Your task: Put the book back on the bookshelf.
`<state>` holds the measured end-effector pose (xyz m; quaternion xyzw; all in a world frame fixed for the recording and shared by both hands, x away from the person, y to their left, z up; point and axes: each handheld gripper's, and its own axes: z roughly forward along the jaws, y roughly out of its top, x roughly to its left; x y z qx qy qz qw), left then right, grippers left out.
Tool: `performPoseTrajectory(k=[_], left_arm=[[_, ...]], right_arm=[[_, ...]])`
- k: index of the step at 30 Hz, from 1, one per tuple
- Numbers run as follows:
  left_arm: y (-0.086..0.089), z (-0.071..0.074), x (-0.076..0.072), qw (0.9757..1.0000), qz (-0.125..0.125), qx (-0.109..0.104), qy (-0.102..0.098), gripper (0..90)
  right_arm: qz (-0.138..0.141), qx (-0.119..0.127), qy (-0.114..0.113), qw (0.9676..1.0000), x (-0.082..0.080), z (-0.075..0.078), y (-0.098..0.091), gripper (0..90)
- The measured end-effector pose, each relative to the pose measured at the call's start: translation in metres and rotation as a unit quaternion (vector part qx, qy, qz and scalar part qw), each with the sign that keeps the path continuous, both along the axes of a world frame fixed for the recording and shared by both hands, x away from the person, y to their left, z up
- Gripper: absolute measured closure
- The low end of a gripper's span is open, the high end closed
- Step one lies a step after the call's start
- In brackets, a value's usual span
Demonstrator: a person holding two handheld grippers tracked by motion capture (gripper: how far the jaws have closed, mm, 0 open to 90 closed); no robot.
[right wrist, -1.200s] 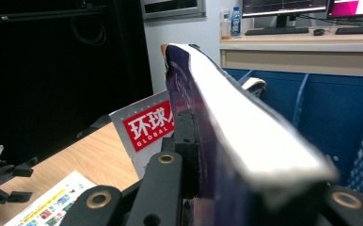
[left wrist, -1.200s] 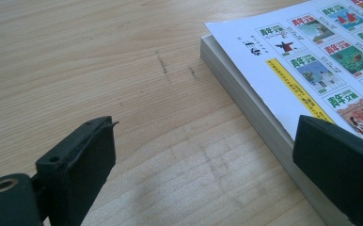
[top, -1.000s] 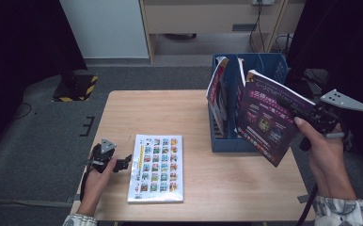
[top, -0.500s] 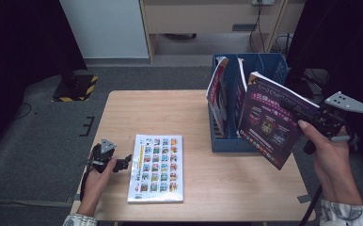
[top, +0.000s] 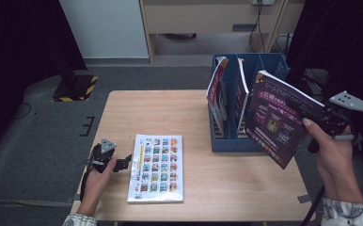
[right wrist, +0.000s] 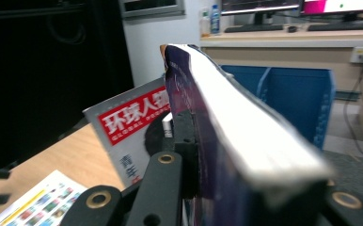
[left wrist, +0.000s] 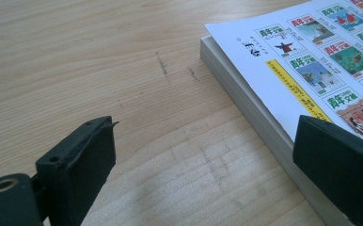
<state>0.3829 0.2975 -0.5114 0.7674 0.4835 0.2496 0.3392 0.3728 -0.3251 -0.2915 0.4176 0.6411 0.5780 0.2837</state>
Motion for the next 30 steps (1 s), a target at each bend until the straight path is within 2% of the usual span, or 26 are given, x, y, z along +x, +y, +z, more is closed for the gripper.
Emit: performPoseTrajectory(k=[8, 13, 14, 15, 22, 30], left_arm=[[0.000, 0.001, 0.000, 1.0000, 0.000, -0.001, -0.002, 6.0], [-0.001, 0.000, 0.000, 1.0000, -0.003, 0.002, -0.001, 6.0], [-0.001, 0.000, 0.000, 1.0000, -0.003, 0.002, -0.001, 6.0], [-0.002, 0.000, 0.000, 1.0000, -0.004, 0.002, -0.002, 6.0], [-0.001, 0.000, 0.000, 1.0000, -0.004, 0.003, -0.002, 6.0], [-0.001, 0.000, 0.000, 1.0000, -0.005, 0.003, -0.002, 6.0]], right_arm=[[-0.037, -0.001, -0.007, 0.9993, 0.017, 0.000, 0.006, 83.5], [-0.062, -0.016, -0.010, 0.9979, 0.037, -0.002, 0.019, 83.5], [-0.062, -0.016, -0.010, 0.9979, 0.037, -0.002, 0.019, 83.5], [-0.068, -0.013, -0.009, 0.9975, 0.045, -0.003, 0.023, 83.5], [-0.085, -0.015, -0.011, 0.9962, 0.069, -0.007, 0.034, 83.5], [-0.092, -0.001, -0.007, 0.9958, 0.087, -0.014, 0.039, 83.5]])
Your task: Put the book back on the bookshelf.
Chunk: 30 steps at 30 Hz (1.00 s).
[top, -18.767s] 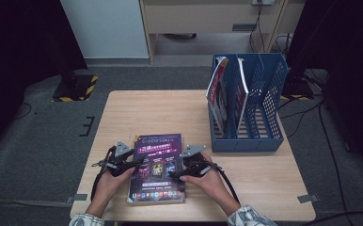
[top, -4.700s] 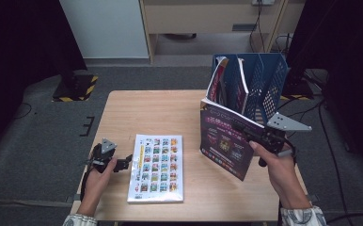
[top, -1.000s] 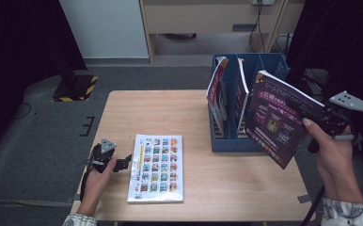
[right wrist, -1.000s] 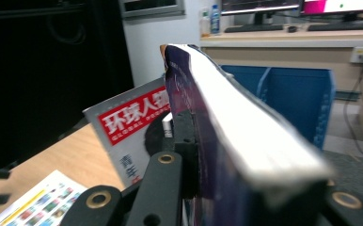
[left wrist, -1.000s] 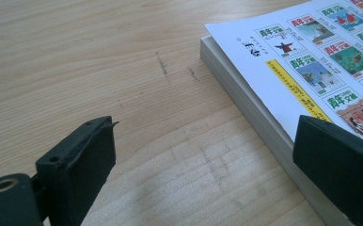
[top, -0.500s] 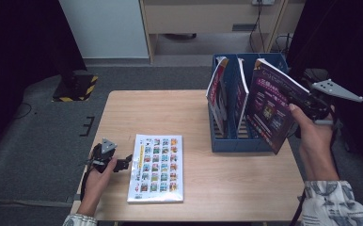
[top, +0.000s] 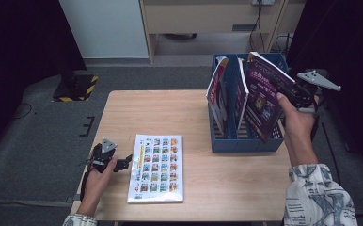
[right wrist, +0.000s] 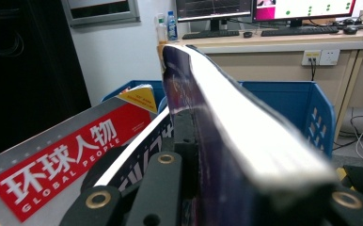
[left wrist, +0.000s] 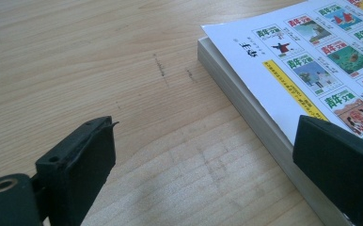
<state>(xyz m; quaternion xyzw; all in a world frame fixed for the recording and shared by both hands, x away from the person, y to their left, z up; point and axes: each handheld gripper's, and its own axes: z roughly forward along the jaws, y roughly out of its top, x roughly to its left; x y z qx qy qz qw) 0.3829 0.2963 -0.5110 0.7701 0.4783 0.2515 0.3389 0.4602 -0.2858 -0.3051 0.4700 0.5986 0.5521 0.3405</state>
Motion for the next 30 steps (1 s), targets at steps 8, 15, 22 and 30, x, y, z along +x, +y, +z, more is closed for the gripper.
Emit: performPoseTrajectory(k=[8, 15, 22, 30], left_arm=[[0.000, 0.000, 0.000, 1.0000, 0.000, -0.001, 0.000, 6.0], [-0.001, 0.000, 0.000, 1.0000, -0.001, 0.000, 0.000, 6.0], [-0.001, -0.001, 0.000, 1.0000, -0.001, -0.001, 0.002, 5.9], [0.000, -0.001, 0.000, 1.0000, 0.000, -0.005, 0.003, 5.9]], right_arm=[[-0.012, 0.013, 0.001, 0.9998, 0.017, -0.005, 0.006, 83.5], [-0.012, 0.011, 0.003, 0.9999, 0.026, -0.004, 0.015, 83.5], [-0.019, 0.015, 0.008, 0.9997, 0.037, -0.013, 0.020, 83.4], [-0.032, 0.023, 0.004, 0.9992, 0.046, -0.024, 0.020, 83.4]])
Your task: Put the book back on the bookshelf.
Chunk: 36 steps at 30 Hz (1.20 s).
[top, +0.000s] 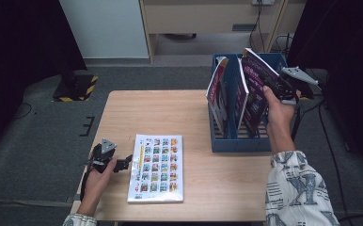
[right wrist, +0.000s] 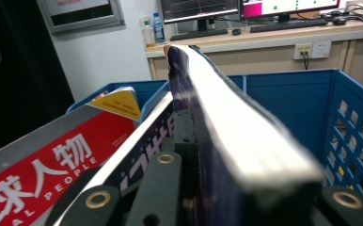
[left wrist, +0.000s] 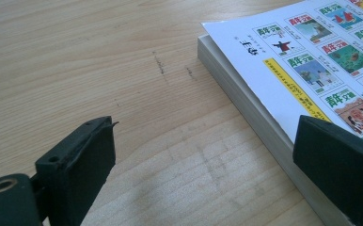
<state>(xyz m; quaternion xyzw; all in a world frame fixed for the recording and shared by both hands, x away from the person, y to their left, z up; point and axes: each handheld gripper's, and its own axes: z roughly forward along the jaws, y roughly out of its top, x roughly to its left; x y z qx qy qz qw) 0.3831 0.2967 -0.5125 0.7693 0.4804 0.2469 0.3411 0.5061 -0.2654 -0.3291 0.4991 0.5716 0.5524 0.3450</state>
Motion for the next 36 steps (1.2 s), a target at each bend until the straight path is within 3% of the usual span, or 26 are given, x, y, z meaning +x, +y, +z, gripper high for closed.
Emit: performPoseTrajectory(k=[11, 21, 36], left_arm=[[-0.001, -0.001, 0.000, 1.0000, -0.001, 0.003, 0.000, 5.9], [-0.002, 0.000, 0.000, 1.0000, -0.005, 0.003, -0.002, 5.9], [-0.002, -0.001, 0.001, 1.0000, -0.006, 0.004, -0.002, 5.8]], right_arm=[[-0.020, -0.004, -0.006, 0.9998, 0.007, -0.019, 0.002, 83.4], [-0.020, -0.018, -0.001, 0.9996, 0.010, -0.036, 0.005, 83.3], [-0.039, -0.040, -0.012, 0.9984, 0.013, -0.050, 0.006, 83.5]])
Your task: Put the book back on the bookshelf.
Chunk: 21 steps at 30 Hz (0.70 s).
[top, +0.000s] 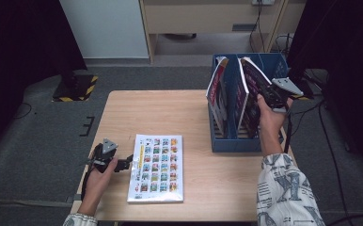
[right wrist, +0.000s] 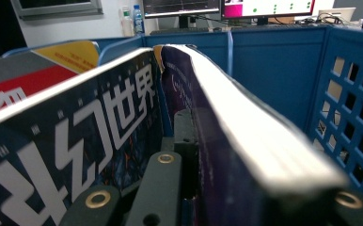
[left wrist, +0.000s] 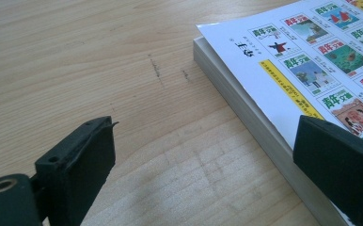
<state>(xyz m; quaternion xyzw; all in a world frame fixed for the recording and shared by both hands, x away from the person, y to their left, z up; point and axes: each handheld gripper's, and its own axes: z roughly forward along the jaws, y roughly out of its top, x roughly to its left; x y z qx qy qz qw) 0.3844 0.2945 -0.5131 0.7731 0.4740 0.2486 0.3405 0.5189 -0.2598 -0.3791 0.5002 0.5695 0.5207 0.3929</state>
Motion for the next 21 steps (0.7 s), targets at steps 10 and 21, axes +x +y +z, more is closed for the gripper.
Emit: performPoseTrajectory(k=[10, 21], left_arm=[[-0.002, -0.001, 0.000, 1.0000, -0.004, 0.005, 0.001, 5.8], [-0.001, 0.000, 0.000, 1.0000, -0.003, 0.007, -0.001, 5.8]], right_arm=[[-0.012, -0.001, -0.008, 0.9999, 0.000, -0.008, 0.002, 83.4], [0.009, -0.019, 0.006, 0.9998, -0.010, -0.008, 0.005, 81.7]])
